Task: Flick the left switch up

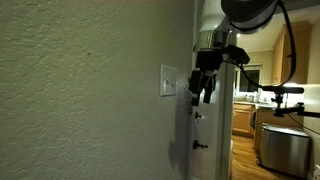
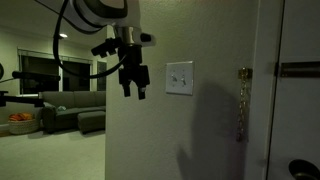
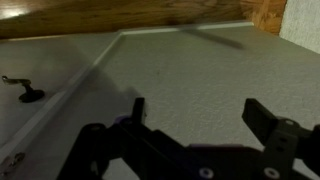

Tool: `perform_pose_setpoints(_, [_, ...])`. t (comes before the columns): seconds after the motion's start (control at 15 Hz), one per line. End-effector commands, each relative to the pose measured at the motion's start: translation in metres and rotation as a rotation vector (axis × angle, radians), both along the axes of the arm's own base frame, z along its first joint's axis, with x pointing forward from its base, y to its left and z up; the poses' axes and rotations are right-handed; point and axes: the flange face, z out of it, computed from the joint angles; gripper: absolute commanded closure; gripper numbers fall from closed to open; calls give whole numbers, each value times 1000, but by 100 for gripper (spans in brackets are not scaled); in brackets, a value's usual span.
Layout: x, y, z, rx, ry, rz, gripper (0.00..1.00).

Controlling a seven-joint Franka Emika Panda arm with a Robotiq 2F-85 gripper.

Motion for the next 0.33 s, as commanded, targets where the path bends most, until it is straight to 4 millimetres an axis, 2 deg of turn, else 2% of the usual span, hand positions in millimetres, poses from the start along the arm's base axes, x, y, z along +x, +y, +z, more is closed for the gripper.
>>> perform_pose_setpoints(0.0, [-27, -6, -16, 14, 32, -40, 0])
perform_pose_setpoints(0.07, [-29, -7, -19, 9, 47, -50, 0])
perform_pose_setpoints(0.13, [-8, -3, -17, 1, 38, -12, 0])
perform_pose_setpoints(0.27, [-12, -4, -22, 1, 47, -19, 0])
